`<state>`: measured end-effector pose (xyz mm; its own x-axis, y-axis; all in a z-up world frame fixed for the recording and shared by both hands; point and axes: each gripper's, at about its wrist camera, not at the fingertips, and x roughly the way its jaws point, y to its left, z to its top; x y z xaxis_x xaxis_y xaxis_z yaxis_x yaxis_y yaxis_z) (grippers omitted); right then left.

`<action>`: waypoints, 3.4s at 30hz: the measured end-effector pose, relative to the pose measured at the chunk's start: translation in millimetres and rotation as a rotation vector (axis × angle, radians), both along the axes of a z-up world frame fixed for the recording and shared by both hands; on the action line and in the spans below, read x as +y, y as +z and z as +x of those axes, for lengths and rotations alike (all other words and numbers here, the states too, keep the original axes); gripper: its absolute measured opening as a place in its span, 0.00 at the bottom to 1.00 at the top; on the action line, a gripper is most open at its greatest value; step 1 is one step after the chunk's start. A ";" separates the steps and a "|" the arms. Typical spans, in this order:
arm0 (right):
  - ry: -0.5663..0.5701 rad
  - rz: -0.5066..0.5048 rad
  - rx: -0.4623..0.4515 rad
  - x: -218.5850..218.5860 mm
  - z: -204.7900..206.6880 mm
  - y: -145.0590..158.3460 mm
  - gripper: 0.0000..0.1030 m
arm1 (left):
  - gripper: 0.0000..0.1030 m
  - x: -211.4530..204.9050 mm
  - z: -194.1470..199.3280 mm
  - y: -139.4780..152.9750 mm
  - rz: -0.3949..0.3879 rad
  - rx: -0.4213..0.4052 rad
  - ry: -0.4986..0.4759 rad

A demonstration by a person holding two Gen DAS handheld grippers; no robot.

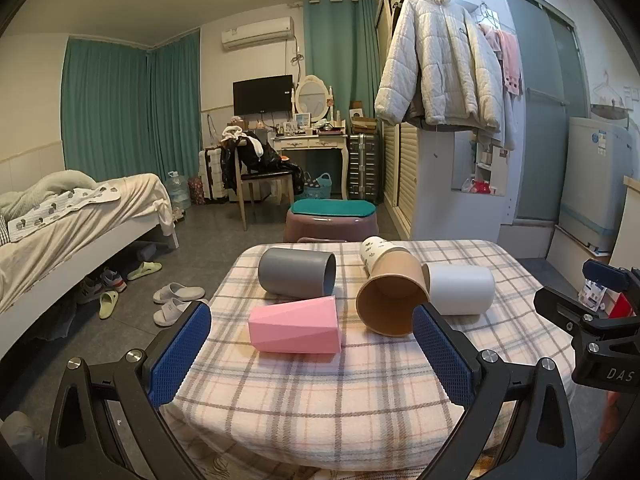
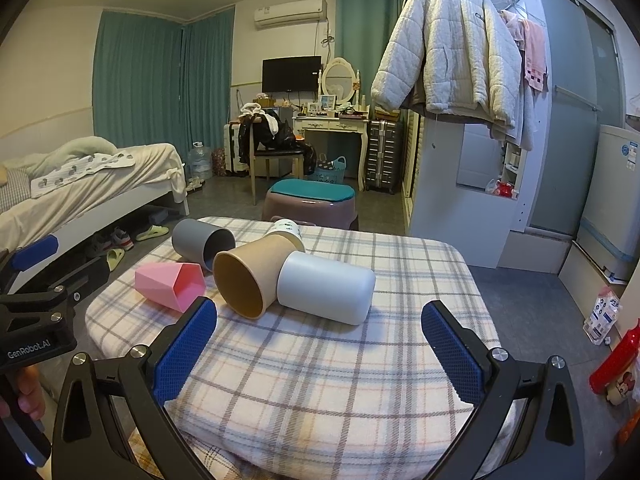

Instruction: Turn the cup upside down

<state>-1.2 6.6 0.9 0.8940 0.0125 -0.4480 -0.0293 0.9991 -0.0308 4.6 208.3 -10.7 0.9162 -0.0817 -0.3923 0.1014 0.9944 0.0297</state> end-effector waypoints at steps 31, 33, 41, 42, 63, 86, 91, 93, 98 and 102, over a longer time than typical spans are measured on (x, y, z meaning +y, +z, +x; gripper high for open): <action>0.001 -0.003 0.003 1.8 0.6 -3.4 1.00 | 1.00 -2.3 0.7 0.6 0.001 0.004 0.001; 0.002 -0.003 0.006 2.3 1.3 -4.4 1.00 | 1.00 -2.7 1.8 0.6 0.002 0.007 0.001; 0.056 -0.034 0.013 -6.6 17.2 3.2 1.00 | 1.00 -8.2 15.2 -1.4 0.005 0.018 0.011; 0.074 -0.049 0.014 -9.6 20.7 7.3 1.00 | 1.00 -9.5 18.5 -2.5 0.006 0.025 0.014; 0.576 -0.376 0.382 -31.6 182.0 -56.9 1.00 | 1.00 -48.2 107.7 -19.9 0.087 0.188 0.051; 0.304 -0.201 0.517 -45.0 148.8 -72.6 0.79 | 1.00 -46.9 105.6 -19.3 0.040 0.181 -0.038; 0.052 -0.117 0.469 -41.5 103.4 -63.9 0.77 | 1.00 -43.8 93.9 -21.0 0.002 0.178 -0.075; 0.005 -0.073 0.451 -38.5 93.2 -58.9 0.77 | 1.00 -45.0 89.6 -21.5 0.007 0.177 -0.095; -0.116 0.028 0.425 -30.9 77.2 -55.6 0.76 | 1.00 -45.8 79.6 -23.0 -0.007 0.173 -0.141; -0.172 0.055 0.438 -22.5 65.9 -62.6 0.75 | 1.00 -42.0 73.8 -27.5 -0.013 0.179 -0.159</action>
